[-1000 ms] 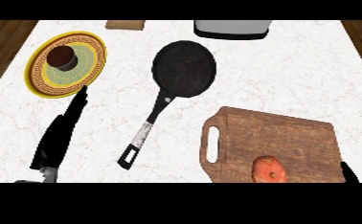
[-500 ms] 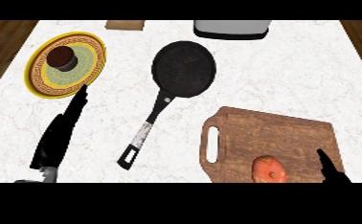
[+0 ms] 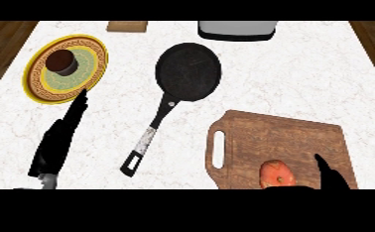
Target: Pick the squash from the cutting board and place it in the pan
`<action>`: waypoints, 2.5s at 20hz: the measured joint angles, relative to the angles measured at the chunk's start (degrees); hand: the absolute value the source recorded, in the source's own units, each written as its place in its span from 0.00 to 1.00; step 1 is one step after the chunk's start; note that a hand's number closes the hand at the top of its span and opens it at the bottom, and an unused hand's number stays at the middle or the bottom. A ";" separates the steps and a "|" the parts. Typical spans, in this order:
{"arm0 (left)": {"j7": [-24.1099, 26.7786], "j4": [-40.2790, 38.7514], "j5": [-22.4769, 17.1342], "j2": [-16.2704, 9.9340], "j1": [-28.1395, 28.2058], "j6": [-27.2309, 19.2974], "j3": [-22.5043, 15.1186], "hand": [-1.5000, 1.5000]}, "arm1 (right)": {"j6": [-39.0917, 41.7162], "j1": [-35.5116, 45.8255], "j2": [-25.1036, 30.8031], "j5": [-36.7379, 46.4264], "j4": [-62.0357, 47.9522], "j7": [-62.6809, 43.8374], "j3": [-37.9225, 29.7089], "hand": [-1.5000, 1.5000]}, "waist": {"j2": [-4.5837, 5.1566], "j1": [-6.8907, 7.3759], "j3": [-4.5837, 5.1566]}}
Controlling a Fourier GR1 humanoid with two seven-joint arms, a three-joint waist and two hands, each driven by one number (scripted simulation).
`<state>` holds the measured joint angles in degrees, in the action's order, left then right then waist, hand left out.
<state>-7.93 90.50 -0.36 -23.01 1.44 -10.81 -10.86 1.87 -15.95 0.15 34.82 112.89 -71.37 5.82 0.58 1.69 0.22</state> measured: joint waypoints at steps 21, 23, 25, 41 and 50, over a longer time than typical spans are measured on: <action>0.51 1.00 0.72 0.69 1.89 0.55 0.85 0.50 | -0.17 3.69 -0.16 -1.19 -7.22 -0.83 1.20 0.00 | -0.93 -0.83 0.89; 0.42 0.60 1.04 0.89 1.55 0.37 0.94 0.50 | -0.62 3.80 -0.06 -0.82 -7.65 -0.75 2.09 0.00 | -0.91 -1.00 0.89; 0.42 1.11 1.39 1.10 2.04 0.31 0.65 0.50 | -1.43 4.21 0.21 -0.06 -8.43 -0.95 2.20 1.00 | -1.02 -1.07 1.04; 0.55 0.08 1.80 2.18 1.59 1.26 1.51 0.50 | -6.71 7.55 2.32 3.33 -10.51 1.73 4.60 1.00 | -1.15 -1.62 1.23; -0.44 0.69 1.73 1.58 0.75 2.19 2.23 0.50 | 2.05 17.79 16.93 12.57 -14.15 14.05 10.81 1.00 | -0.65 -0.52 0.07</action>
<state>-8.37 91.18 1.37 -21.43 2.19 -8.62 -8.64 3.92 1.84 17.08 47.40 98.73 -57.31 16.62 -0.07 1.17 0.29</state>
